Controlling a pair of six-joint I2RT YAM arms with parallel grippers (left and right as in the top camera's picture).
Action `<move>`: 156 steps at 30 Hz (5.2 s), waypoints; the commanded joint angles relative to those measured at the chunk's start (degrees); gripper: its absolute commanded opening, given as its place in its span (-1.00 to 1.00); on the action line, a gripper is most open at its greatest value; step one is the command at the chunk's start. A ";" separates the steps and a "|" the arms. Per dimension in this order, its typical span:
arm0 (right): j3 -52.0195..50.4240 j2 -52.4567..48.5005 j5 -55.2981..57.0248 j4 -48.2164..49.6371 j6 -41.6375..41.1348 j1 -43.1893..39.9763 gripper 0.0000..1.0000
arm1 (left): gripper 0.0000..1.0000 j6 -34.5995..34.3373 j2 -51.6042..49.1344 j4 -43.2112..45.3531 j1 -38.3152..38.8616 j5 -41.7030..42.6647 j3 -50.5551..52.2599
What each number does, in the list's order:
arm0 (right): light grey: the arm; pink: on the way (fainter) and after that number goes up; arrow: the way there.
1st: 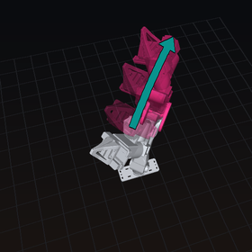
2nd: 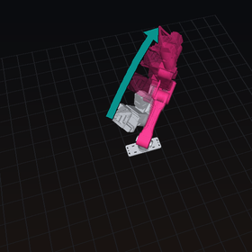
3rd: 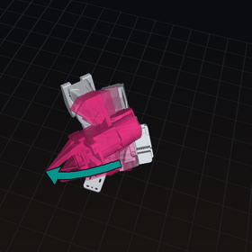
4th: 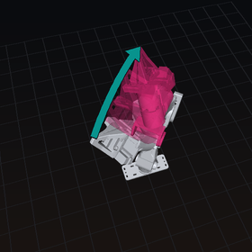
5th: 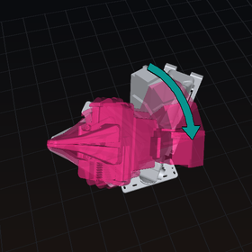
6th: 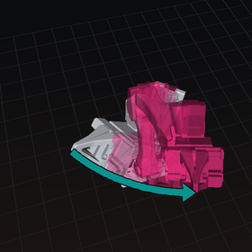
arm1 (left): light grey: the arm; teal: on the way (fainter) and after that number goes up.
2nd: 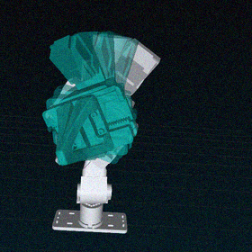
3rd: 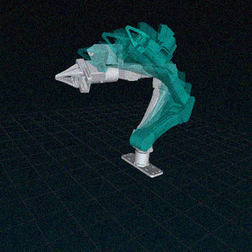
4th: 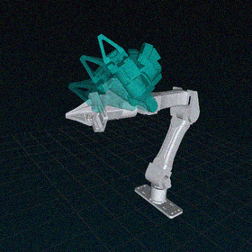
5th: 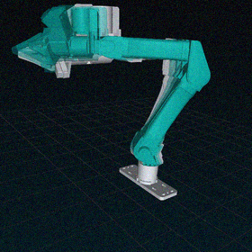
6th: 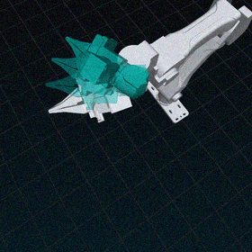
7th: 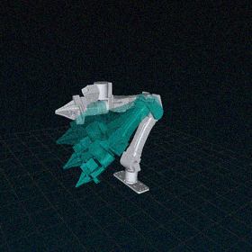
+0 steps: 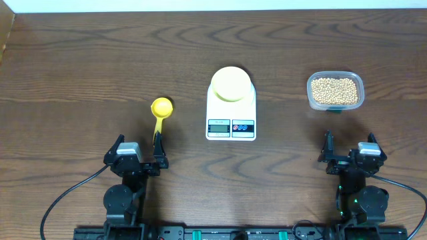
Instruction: Scoop item into bowl and weigh 50g on scale
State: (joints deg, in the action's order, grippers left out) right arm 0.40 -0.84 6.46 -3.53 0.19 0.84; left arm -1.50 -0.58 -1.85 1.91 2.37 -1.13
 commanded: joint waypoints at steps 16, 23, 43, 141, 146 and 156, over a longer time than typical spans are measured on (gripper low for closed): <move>-0.09 0.50 0.48 -0.13 -0.98 0.33 0.98 | 0.96 -0.07 0.35 -2.36 -0.28 -1.75 0.90; -0.09 0.50 0.48 -0.13 -0.98 0.33 0.99 | 0.95 -0.07 0.35 -2.36 -0.28 -1.77 0.90; -0.09 0.50 0.48 -0.13 -0.98 0.33 0.99 | 0.96 -0.07 0.35 -2.36 -0.28 -1.75 0.90; -0.09 0.46 0.48 -0.13 -0.98 0.33 0.99 | 0.96 1.88 -88.96 -56.83 -6.82 1.90 -80.41; -0.09 0.46 0.48 -0.13 -0.98 0.33 0.98 | 0.96 1.88 -92.83 -56.59 -6.82 1.88 -80.39; -0.09 0.46 0.48 -0.13 -0.98 0.33 0.99 | 0.96 1.88 -93.77 -55.98 -6.82 1.90 -80.06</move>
State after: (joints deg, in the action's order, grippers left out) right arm 0.40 -0.84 6.46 -3.49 0.19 0.89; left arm -0.14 -93.86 -58.04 -4.80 4.16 -80.58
